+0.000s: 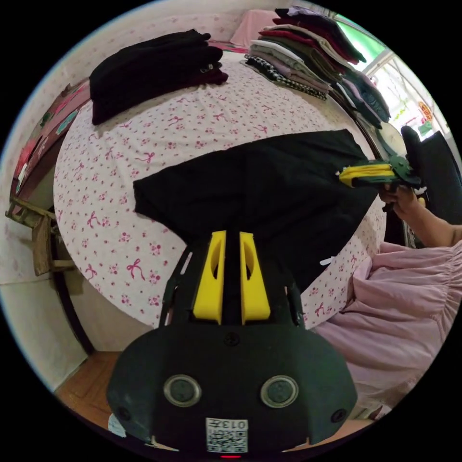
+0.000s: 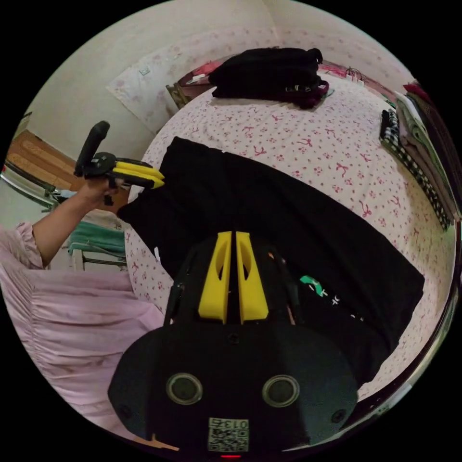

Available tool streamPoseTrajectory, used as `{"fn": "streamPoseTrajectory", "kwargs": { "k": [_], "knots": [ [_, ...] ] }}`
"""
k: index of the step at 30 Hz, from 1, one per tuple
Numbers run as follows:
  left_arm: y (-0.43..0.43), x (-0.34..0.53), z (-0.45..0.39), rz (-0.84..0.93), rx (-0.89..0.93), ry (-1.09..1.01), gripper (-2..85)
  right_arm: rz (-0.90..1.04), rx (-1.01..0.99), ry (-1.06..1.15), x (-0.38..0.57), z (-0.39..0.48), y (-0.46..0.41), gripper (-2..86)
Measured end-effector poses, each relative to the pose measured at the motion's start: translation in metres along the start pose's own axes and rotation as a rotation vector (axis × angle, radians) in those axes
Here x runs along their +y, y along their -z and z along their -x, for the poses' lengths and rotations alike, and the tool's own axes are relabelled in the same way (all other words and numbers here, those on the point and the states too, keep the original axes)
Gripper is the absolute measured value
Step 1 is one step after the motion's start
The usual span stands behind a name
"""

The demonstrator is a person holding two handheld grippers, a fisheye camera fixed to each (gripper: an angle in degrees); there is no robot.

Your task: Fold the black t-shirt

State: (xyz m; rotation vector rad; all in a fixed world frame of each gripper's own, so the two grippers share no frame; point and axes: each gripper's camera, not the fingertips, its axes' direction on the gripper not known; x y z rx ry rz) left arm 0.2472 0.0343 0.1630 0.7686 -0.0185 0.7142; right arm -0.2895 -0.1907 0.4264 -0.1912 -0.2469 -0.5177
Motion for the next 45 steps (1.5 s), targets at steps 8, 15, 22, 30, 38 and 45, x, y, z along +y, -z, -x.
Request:
{"fn": "streamPoseTrajectory", "kwargs": {
  "k": [8, 15, 22, 30, 38, 45],
  "knots": [
    [0.018, -0.034, -0.061, -0.174, -0.070, -0.073, 6.4, -0.135, 0.354, -0.337, 0.089, -0.089, 0.076, 0.5],
    [-0.038, -0.114, -0.169, -0.097, -0.033, -0.371, 6.0, -0.098, 0.413, -0.461, 0.088, -0.186, 0.083, 0.4],
    [-0.082, -0.134, -0.200, 0.023, -0.052, -0.473, 4.5, -0.065, 0.381, -0.465, 0.081, -0.238, 0.075, 0.2],
    [-0.081, -0.137, -0.226, 0.061, -0.122, -0.578, 0.3, -0.159, 0.344, -0.352, 0.094, -0.203, 0.099, 0.1],
    [-0.099, -0.145, -0.247, 0.087, -0.103, -0.607, -0.3, -0.040, 0.336, -0.166, 0.087, -0.168, 0.049, -0.1],
    [-0.077, -0.144, -0.243, 0.019, -0.081, -0.502, -0.3, -0.111, 0.351, -0.218, 0.077, -0.181, 0.073, 0.2]
  ]
}}
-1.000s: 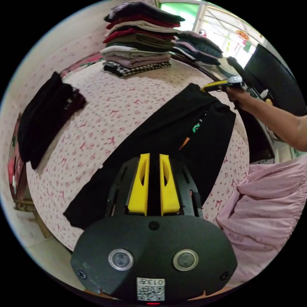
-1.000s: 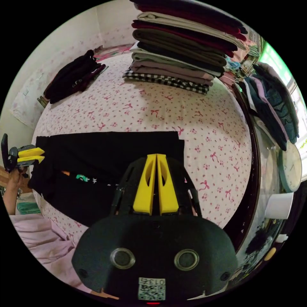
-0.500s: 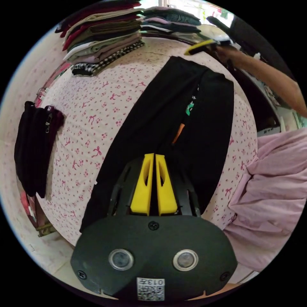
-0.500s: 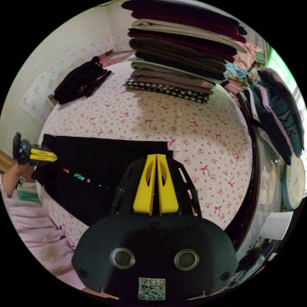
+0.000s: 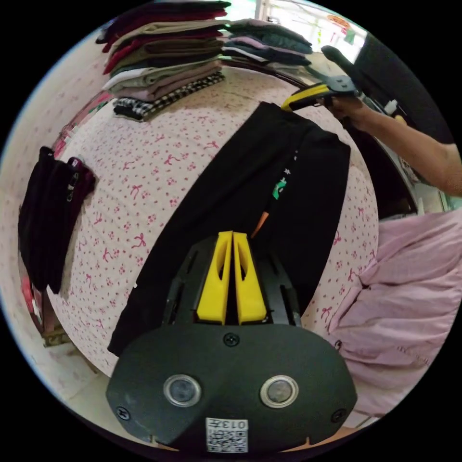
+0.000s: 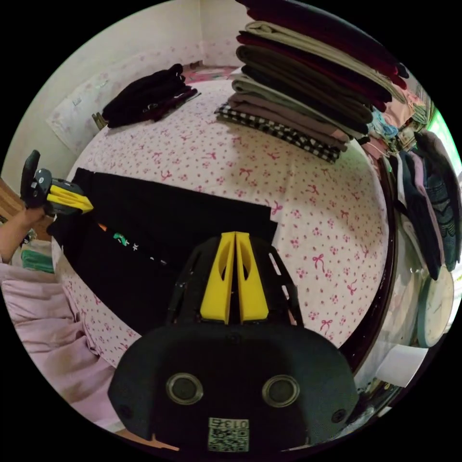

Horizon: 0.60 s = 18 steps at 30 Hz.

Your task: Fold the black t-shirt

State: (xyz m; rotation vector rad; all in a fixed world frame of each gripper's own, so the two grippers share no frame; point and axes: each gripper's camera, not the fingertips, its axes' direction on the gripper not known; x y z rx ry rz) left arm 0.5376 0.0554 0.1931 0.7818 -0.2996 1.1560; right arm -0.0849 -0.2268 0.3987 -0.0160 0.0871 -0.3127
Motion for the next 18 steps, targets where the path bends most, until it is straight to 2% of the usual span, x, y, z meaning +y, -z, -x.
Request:
{"fn": "streamPoseTrajectory", "kwargs": {
  "k": [3, 5, 12, 15, 16, 18],
  "knots": [
    [-0.012, -0.002, 0.002, 0.074, -0.025, 0.060, -0.3, -0.015, 0.061, -0.009, -0.016, 0.007, -0.010, 0.2],
    [-0.015, 0.003, 0.004, 0.059, -0.032, 0.084, -0.3, 0.055, 0.084, 0.018, -0.022, 0.012, -0.031, 0.3],
    [-0.010, 0.022, 0.026, 0.032, 0.076, 0.261, -0.3, -0.029, 0.111, 0.087, -0.015, 0.024, -0.047, 0.0],
    [0.013, 0.048, 0.029, -0.040, 0.050, 0.337, -0.2, -0.001, 0.119, -0.001, -0.026, 0.022, -0.044, -0.1],
    [0.028, 0.068, 0.029, -0.075, 0.018, 0.374, -0.1, -0.045, 0.110, -0.027, -0.027, 0.022, -0.037, -0.1],
    [0.044, 0.108, 0.031, -0.099, -0.034, 0.461, 0.2, -0.282, -0.008, -0.071, -0.033, 0.027, -0.003, -0.1]
  ]
}}
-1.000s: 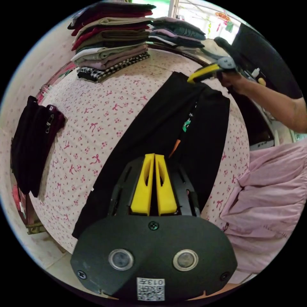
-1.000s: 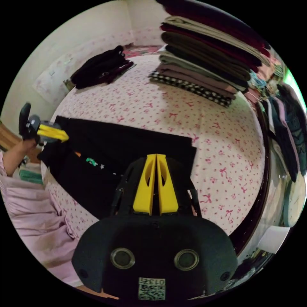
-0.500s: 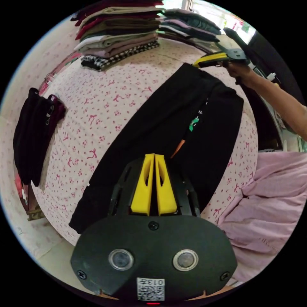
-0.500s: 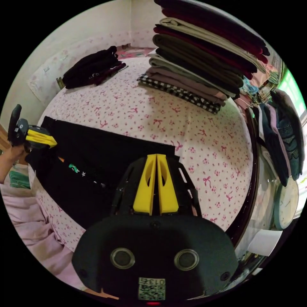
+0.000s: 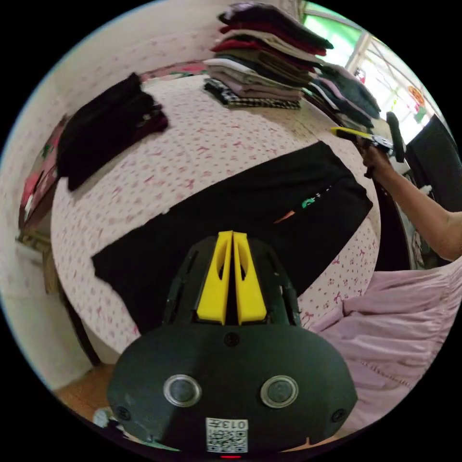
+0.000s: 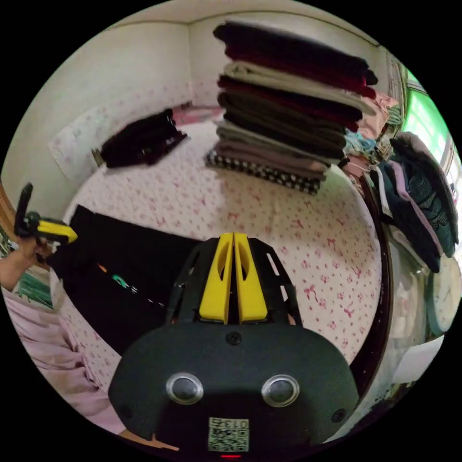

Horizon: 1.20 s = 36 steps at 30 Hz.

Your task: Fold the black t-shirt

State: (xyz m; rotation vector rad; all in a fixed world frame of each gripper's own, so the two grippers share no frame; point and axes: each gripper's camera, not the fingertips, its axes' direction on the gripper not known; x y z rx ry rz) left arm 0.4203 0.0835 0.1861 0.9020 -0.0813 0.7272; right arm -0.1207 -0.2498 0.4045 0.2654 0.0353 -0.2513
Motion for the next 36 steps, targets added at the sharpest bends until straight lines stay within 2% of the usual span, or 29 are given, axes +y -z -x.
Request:
{"fn": "streamPoseTrajectory", "kwargs": {
  "k": [3, 8, 11, 14, 19, 24, 29, 31, 36],
  "knots": [
    [0.026, 0.072, 0.041, -0.032, -0.057, 0.193, 1.4, 0.002, -0.135, 0.070, -0.029, 0.035, -0.008, 0.1],
    [0.049, 0.188, 0.099, -0.040, -0.044, 0.567, 10.2, 0.083, -0.412, 0.311, -0.067, 0.142, -0.049, 1.5],
    [0.046, 0.220, 0.109, -0.034, -0.005, 0.637, 11.6, 0.148, -0.516, 0.433, -0.093, 0.223, -0.079, 4.7],
    [0.032, 0.232, 0.114, -0.013, 0.035, 0.657, 11.8, 0.214, -0.609, 0.564, -0.122, 0.307, -0.106, 6.3],
    [0.022, 0.240, 0.124, -0.026, 0.054, 0.641, 9.6, 0.292, -0.603, 0.767, -0.158, 0.438, -0.152, 7.2],
    [0.017, 0.248, 0.127, -0.036, 0.074, 0.613, 6.3, 0.396, -0.553, 0.839, -0.176, 0.509, -0.201, 8.4],
    [0.016, 0.254, 0.121, -0.050, 0.098, 0.594, 3.6, 0.479, -0.502, 0.880, -0.177, 0.543, -0.236, 8.5],
    [0.019, 0.256, 0.117, -0.063, 0.105, 0.580, 3.1, 0.551, -0.476, 0.904, -0.171, 0.548, -0.251, 5.1],
    [0.037, 0.249, 0.096, -0.104, 0.105, 0.485, 2.4, 0.482, -0.536, 0.909, -0.178, 0.523, -0.227, 1.6]
  ]
}}
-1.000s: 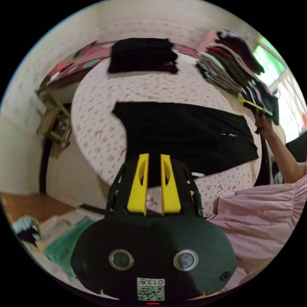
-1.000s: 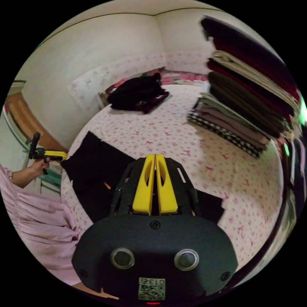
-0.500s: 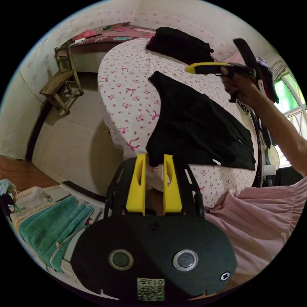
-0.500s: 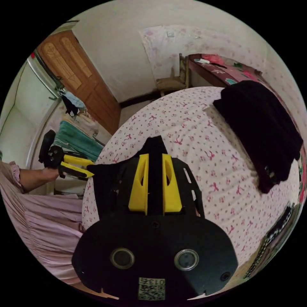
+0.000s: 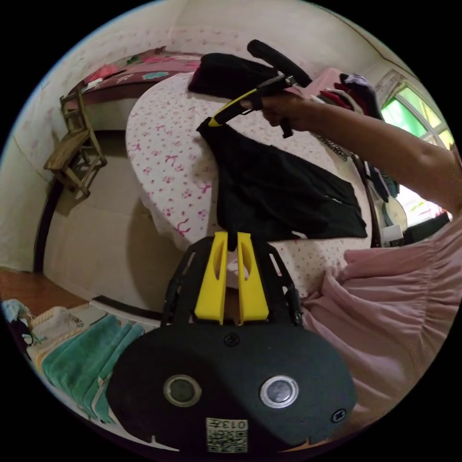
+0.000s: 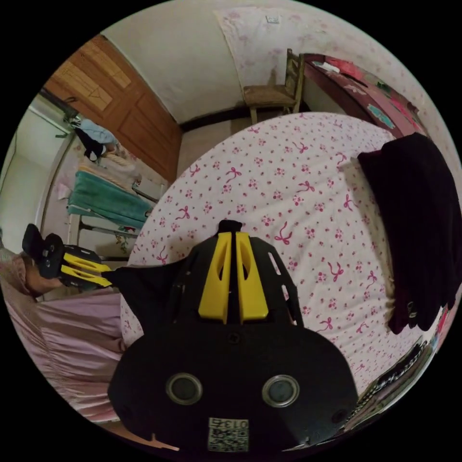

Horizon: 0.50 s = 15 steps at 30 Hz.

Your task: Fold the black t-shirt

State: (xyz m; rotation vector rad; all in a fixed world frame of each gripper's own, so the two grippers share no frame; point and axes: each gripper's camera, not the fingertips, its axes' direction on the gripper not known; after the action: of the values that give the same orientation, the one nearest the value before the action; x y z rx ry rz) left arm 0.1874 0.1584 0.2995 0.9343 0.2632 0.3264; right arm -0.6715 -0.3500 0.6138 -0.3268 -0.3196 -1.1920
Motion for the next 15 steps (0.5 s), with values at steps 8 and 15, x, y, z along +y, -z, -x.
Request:
{"fn": "streamPoseTrajectory", "kwargs": {
  "k": [8, 15],
  "knots": [
    [0.012, -0.016, -0.111, -0.064, 0.192, -0.304, 1.9, -0.298, 0.000, -0.024, 0.156, -0.027, 0.133, 0.9],
    [-0.039, -0.040, -0.256, -0.002, 0.316, -0.548, 2.0, -0.417, 0.077, -0.208, 0.394, -0.067, 0.214, 0.7]
  ]
}}
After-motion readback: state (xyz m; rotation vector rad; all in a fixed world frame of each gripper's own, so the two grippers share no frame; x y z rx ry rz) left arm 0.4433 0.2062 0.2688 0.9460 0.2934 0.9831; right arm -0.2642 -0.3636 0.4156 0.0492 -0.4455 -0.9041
